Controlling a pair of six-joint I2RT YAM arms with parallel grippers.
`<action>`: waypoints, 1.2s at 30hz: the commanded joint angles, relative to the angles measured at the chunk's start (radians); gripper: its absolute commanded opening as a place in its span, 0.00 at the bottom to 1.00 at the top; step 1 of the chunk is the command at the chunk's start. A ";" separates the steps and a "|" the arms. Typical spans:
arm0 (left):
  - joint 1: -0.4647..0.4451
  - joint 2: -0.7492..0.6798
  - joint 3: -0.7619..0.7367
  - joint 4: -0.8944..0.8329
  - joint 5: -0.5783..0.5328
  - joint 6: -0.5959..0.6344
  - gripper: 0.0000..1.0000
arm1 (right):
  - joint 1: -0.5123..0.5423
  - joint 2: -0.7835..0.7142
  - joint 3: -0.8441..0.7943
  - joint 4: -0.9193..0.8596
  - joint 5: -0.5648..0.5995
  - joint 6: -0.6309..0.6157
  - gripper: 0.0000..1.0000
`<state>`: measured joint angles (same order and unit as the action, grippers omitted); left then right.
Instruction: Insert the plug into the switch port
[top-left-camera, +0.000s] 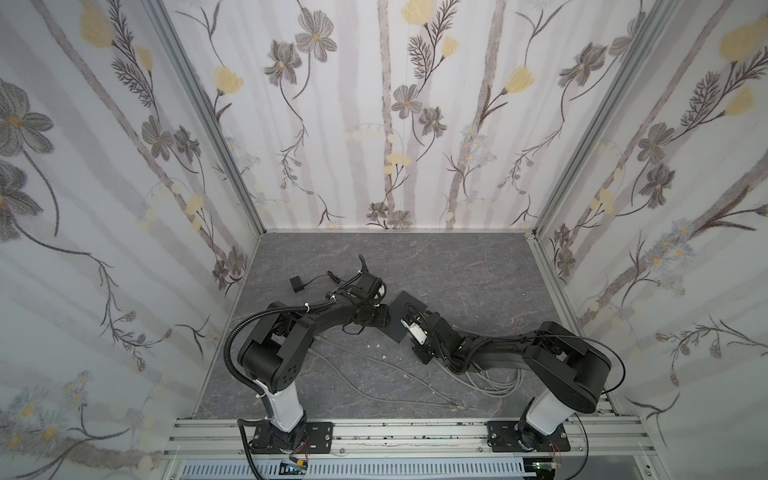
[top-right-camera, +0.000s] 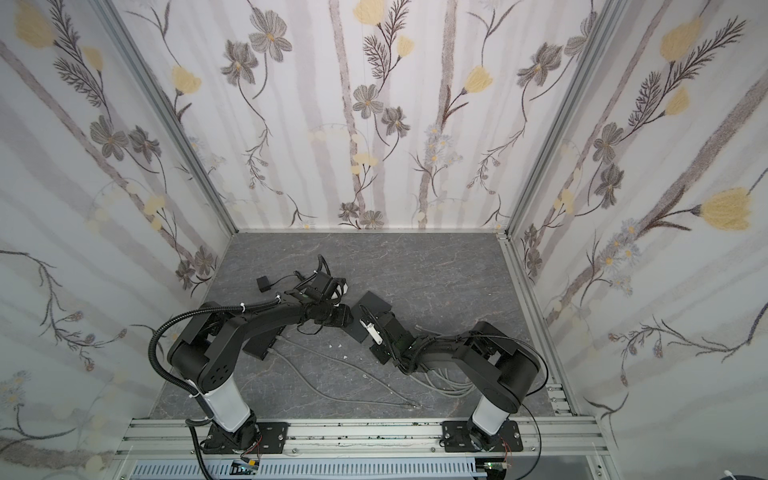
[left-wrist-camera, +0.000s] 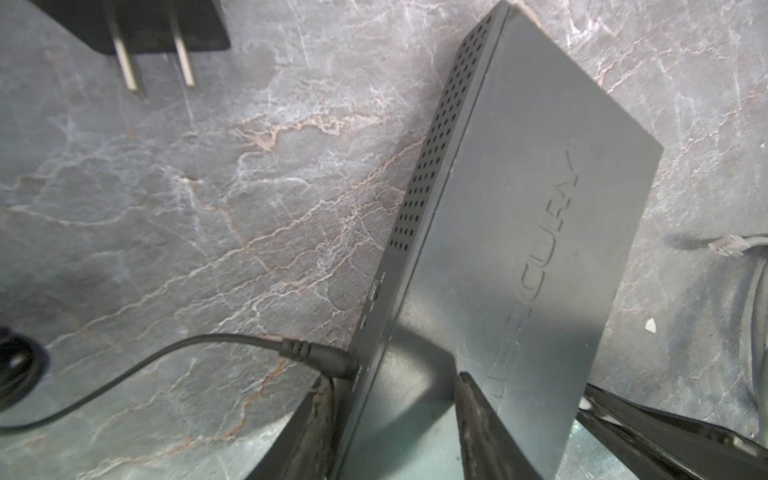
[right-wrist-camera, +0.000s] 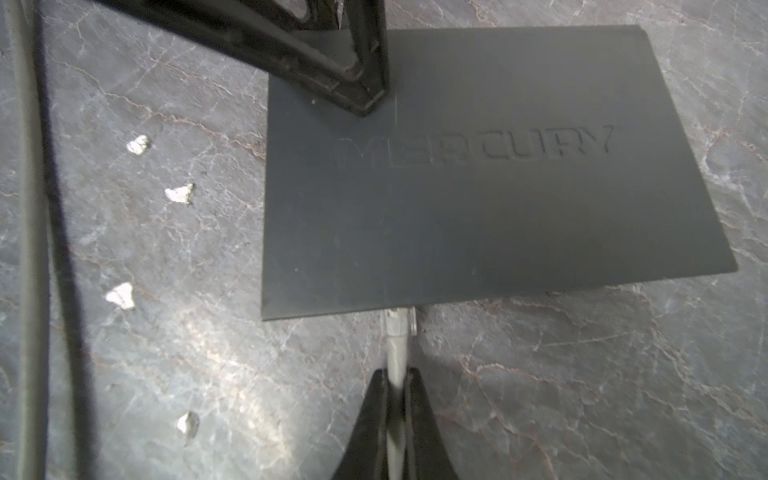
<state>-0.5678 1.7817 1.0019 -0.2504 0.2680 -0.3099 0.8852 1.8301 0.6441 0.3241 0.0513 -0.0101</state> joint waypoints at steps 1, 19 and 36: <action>-0.038 0.022 -0.016 -0.114 0.227 0.026 0.45 | 0.005 0.021 0.053 0.571 -0.207 -0.049 0.00; -0.050 0.022 -0.018 -0.113 0.247 0.043 0.45 | 0.005 0.062 0.072 0.665 -0.203 -0.033 0.00; -0.057 0.015 -0.029 -0.104 0.241 0.037 0.45 | 0.008 0.081 0.135 0.723 -0.195 0.010 0.00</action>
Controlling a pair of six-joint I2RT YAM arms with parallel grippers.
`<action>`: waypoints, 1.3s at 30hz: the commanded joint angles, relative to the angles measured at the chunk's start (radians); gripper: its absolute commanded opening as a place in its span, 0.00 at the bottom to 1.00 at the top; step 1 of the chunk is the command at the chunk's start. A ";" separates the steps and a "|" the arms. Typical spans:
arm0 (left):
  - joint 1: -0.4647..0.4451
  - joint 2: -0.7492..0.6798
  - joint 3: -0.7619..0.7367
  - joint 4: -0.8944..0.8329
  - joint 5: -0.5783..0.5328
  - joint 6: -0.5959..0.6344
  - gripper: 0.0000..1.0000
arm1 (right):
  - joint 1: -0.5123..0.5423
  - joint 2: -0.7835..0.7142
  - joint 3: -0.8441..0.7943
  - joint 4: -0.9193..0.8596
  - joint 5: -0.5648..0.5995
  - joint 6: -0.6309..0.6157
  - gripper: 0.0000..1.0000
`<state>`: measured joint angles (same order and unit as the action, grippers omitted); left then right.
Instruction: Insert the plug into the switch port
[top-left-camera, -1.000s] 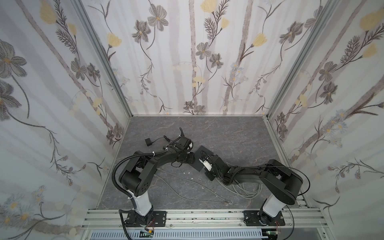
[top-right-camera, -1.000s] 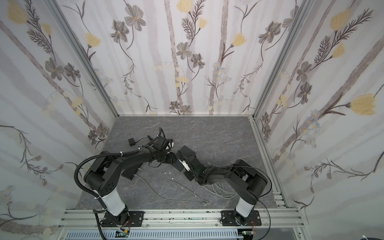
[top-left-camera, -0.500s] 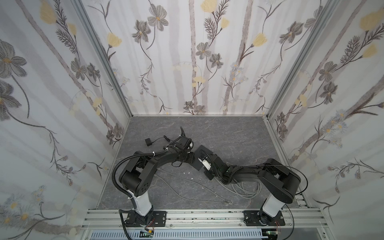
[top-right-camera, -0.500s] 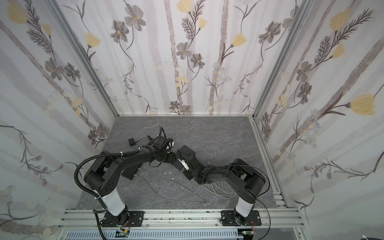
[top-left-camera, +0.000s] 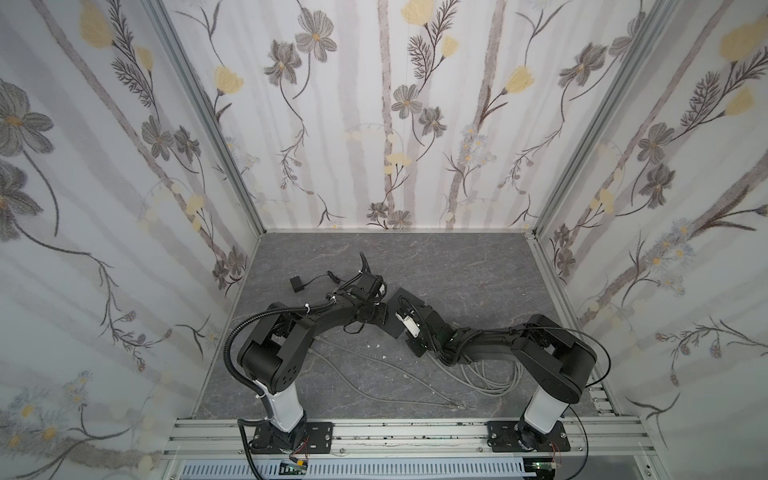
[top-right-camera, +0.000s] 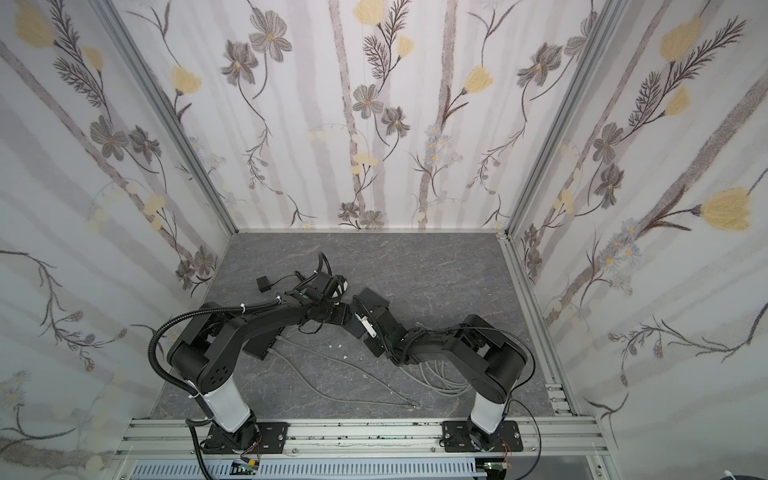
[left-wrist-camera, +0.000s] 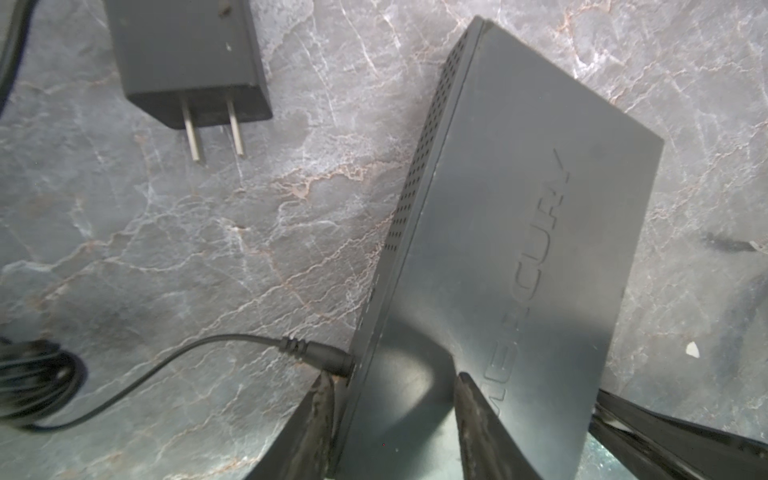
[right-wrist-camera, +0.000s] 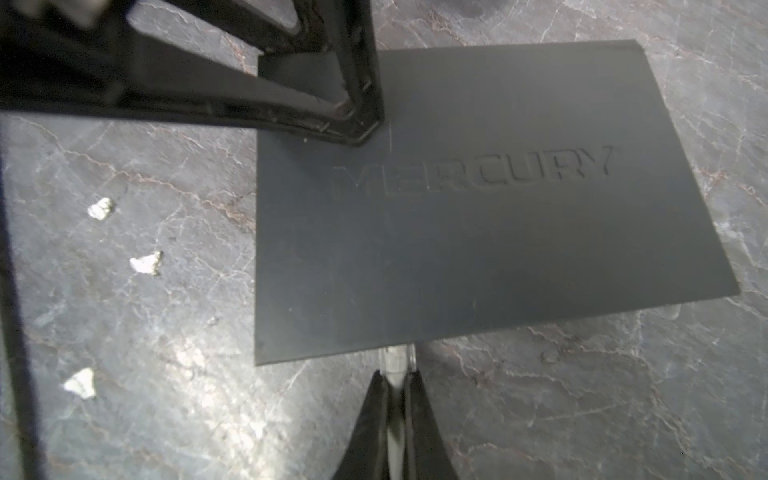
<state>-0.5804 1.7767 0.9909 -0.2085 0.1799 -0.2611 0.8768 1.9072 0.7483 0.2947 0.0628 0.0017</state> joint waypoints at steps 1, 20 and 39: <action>-0.044 0.022 -0.017 -0.147 0.328 -0.012 0.45 | 0.016 -0.002 0.017 0.752 -0.209 -0.001 0.00; 0.012 -0.140 -0.089 -0.149 0.057 -0.139 0.52 | 0.087 -0.024 -0.049 0.207 -0.023 0.047 0.00; 0.079 -0.781 -0.335 -0.086 -0.101 -0.201 0.76 | 0.012 -0.044 -0.028 0.066 0.015 0.086 0.02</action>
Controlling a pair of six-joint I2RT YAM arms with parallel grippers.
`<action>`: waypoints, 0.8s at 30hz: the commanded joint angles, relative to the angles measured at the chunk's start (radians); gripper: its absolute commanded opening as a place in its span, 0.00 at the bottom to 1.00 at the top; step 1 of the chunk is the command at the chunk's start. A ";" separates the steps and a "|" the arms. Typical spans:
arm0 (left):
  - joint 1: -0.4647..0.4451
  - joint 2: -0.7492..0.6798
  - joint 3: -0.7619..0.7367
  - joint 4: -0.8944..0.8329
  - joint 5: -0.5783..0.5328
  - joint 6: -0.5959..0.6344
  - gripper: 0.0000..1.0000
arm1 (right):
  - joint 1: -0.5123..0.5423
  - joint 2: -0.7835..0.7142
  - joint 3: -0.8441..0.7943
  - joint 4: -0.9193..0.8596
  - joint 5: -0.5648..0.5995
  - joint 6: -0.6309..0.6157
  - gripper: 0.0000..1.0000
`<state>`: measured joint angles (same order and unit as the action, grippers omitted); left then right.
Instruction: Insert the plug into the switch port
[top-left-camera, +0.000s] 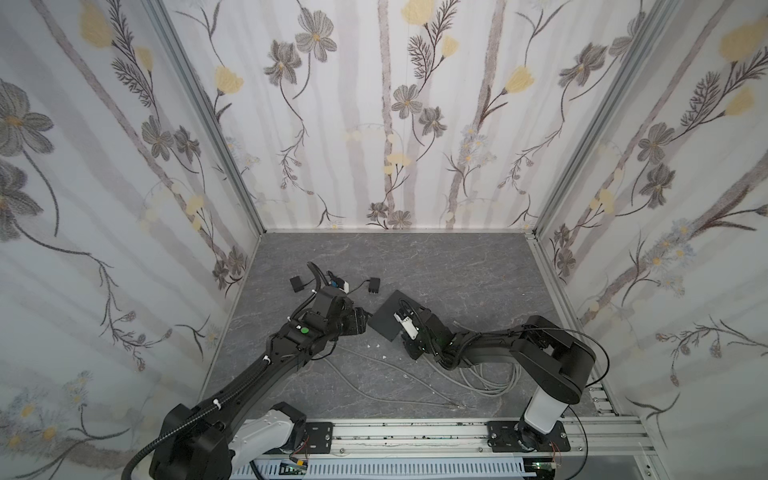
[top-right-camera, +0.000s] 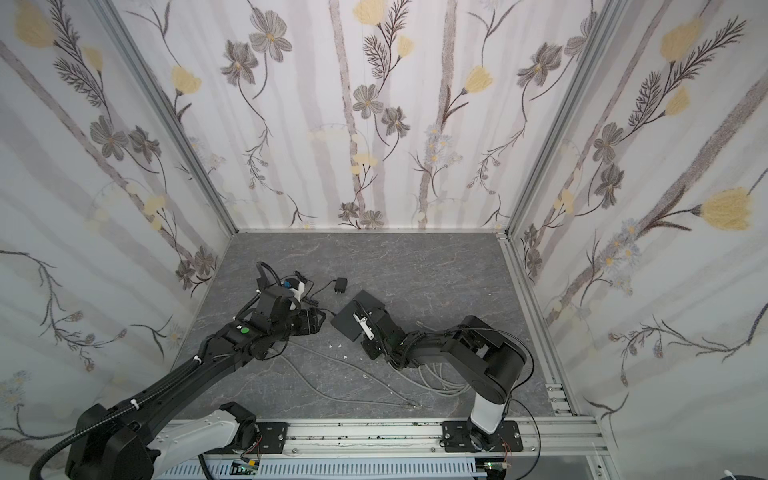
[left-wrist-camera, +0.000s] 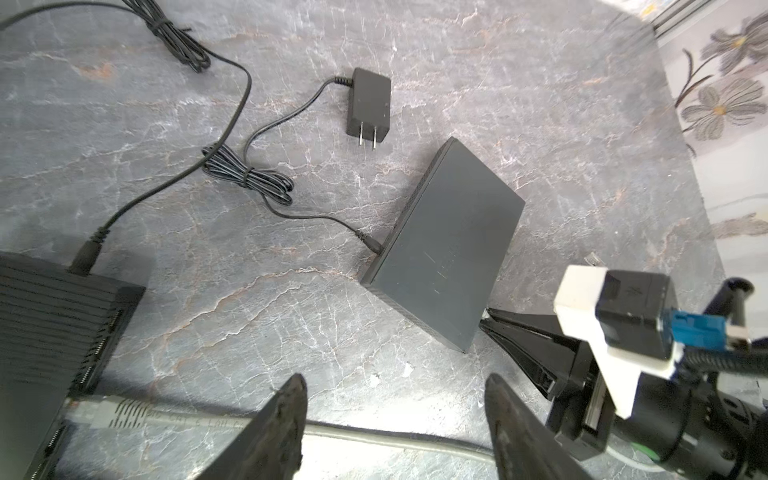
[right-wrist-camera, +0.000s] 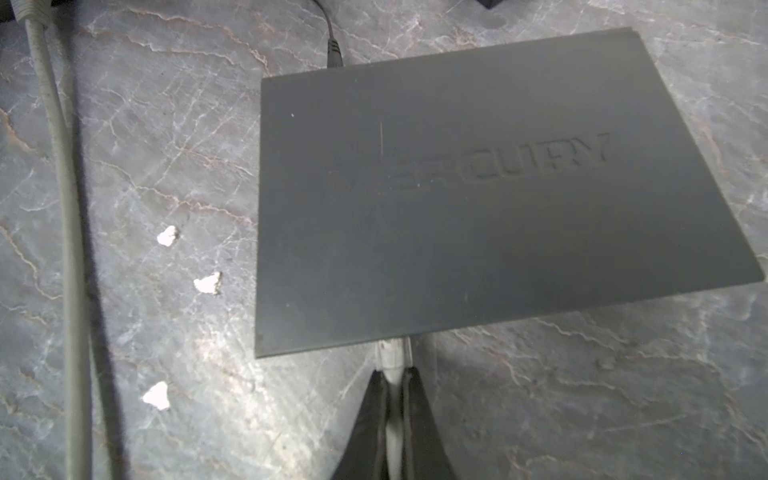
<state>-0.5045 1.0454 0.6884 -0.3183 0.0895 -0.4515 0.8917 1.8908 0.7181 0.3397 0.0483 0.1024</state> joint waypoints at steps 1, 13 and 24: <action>0.002 -0.071 -0.046 0.025 -0.011 -0.010 0.79 | -0.010 -0.042 -0.006 0.021 0.044 -0.019 0.02; 0.006 -0.213 -0.134 0.060 0.039 -0.051 0.85 | -0.089 -0.261 -0.102 -0.034 0.003 -0.071 0.29; 0.007 -0.211 -0.104 0.035 0.180 -0.108 0.89 | -0.117 -0.820 -0.410 -0.070 0.163 0.381 0.50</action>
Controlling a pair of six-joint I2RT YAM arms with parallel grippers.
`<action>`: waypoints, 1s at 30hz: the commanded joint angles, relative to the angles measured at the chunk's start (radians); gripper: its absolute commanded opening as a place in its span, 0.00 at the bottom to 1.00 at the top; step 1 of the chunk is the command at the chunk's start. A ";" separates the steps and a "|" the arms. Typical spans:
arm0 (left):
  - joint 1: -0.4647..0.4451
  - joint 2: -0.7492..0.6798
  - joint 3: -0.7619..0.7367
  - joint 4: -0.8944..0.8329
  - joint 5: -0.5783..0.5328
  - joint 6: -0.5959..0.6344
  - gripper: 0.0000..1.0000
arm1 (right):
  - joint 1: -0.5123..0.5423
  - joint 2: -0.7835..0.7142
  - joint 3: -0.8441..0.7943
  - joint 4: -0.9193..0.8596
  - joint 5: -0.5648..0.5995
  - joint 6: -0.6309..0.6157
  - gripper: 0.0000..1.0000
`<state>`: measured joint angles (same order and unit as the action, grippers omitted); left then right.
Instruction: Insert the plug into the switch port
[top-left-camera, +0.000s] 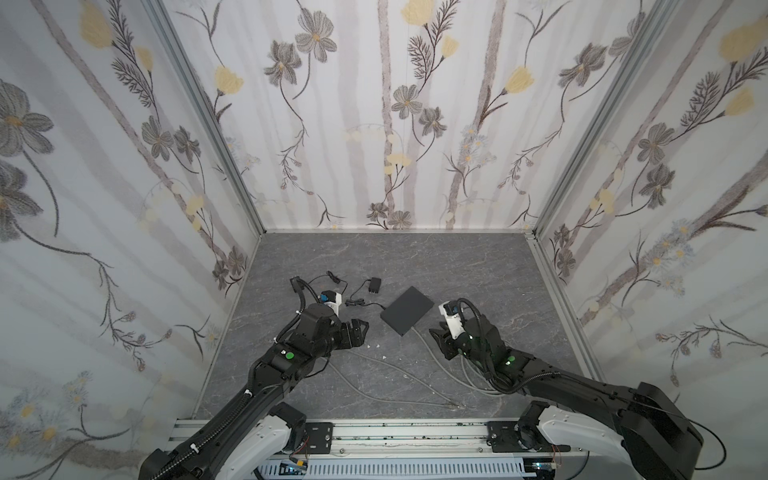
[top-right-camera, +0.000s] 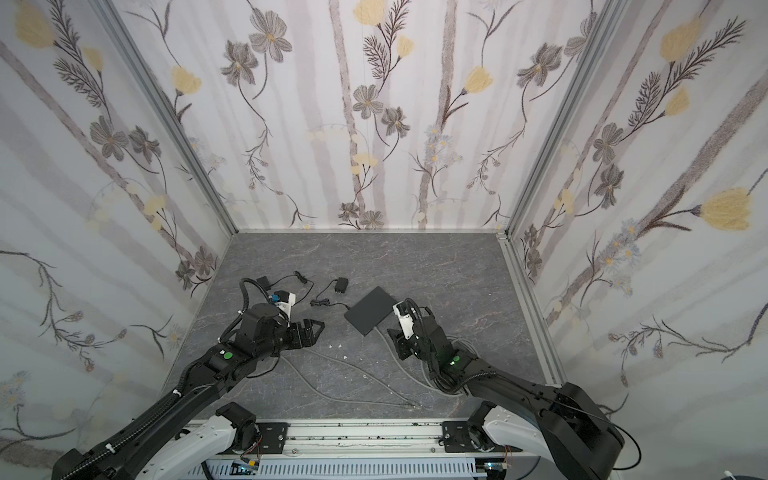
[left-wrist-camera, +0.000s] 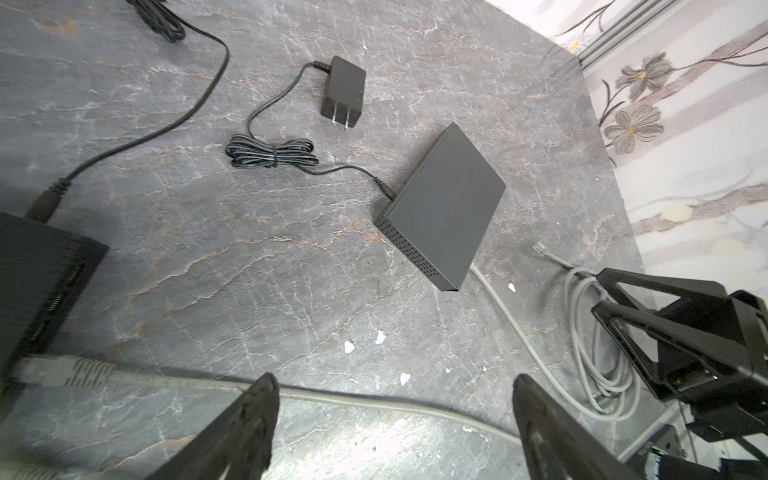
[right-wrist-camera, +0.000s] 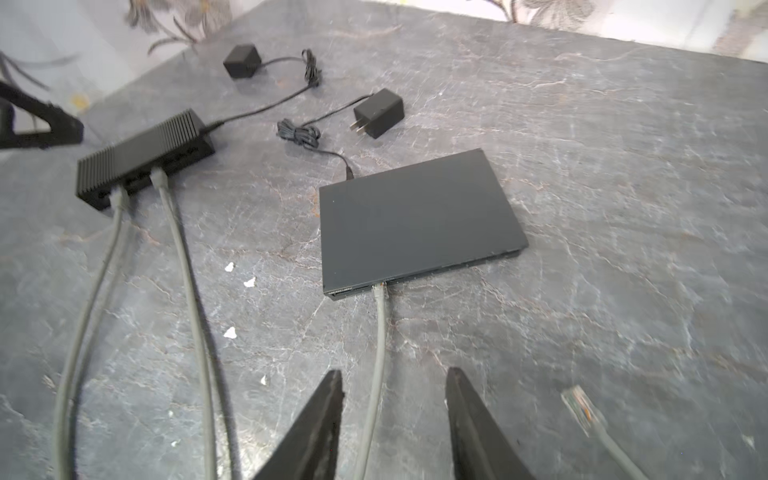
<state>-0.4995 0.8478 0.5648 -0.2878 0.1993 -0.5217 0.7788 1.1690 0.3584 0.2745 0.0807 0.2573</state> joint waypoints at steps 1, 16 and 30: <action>0.002 -0.023 0.028 0.004 0.084 -0.041 0.89 | -0.005 -0.157 -0.072 -0.029 0.174 0.282 0.56; 0.004 -0.124 0.321 -0.443 0.043 0.039 1.00 | -0.051 -0.645 -0.203 -0.456 0.373 0.858 0.99; 0.029 -0.220 0.235 -0.395 0.071 0.055 1.00 | -0.223 -0.317 -0.238 -0.121 0.246 0.890 0.99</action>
<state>-0.4793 0.6151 0.7982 -0.7074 0.2340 -0.4751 0.5892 0.8139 0.1223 0.0082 0.3656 1.1507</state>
